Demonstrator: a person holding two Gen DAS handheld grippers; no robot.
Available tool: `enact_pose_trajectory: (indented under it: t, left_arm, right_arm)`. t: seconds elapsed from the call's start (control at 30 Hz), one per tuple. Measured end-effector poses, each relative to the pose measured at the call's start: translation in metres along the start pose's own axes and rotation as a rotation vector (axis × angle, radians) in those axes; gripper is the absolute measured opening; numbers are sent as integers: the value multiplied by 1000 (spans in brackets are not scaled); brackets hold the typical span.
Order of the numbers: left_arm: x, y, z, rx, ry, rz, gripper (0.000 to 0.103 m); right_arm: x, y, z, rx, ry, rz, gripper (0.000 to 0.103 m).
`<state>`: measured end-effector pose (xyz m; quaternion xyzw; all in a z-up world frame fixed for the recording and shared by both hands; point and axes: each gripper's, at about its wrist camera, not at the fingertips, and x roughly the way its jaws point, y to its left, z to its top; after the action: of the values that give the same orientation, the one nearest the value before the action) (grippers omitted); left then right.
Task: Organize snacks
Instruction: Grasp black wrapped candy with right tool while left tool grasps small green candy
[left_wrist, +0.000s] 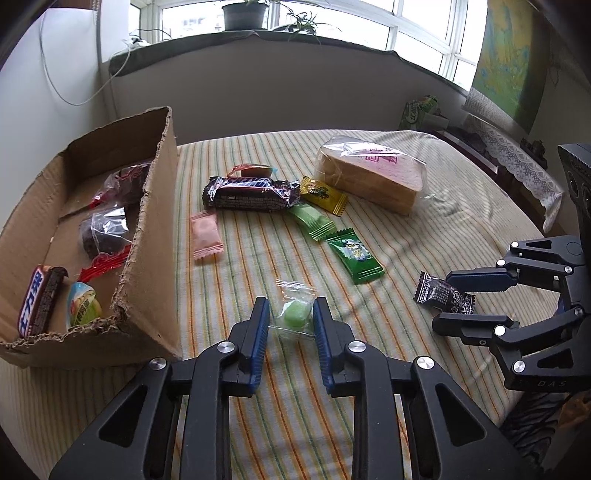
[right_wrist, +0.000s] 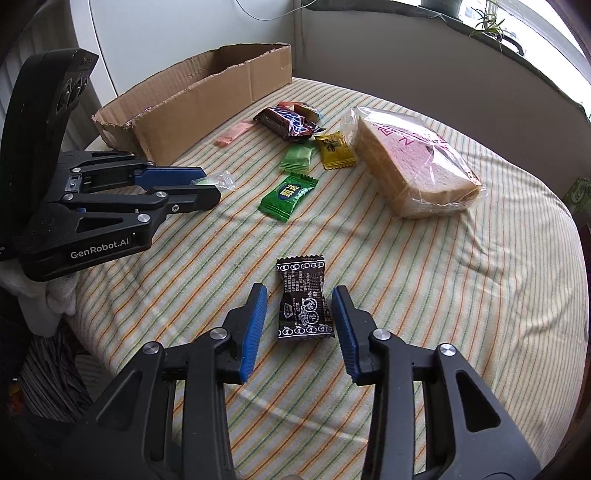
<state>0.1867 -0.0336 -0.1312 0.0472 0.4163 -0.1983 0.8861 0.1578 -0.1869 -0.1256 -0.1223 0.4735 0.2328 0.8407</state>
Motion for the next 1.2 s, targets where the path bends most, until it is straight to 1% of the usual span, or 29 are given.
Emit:
enact_pose_trajectory:
  t: [0.03,0.33,0.6,0.83,1.1,1.2]
  left_arm:
    - [0,-1,0,5,-2,6,22]
    - [-6,-2,-3,15,-15,13,22]
    - [-15,0,-4,4,-38,-7,22]
    - [-20,2,-6,-7,-50,-10,22]
    - [-29,0,-4,-17,-76,-25,22]
    - [-38,-1,-3,-13,-99,-33,22]
  right_arm:
    - [0,-1,0,5,1,-7,29]
    - [-2,0,0,12,5,-29,29]
    - [-7,0,2,26,0,-38,29]
    - [-11,5,1,7,-1,-56,28]
    - [-30,9,4,-2,-44,-81,28]
    - [-40,8,8,5,-67,-80,28]
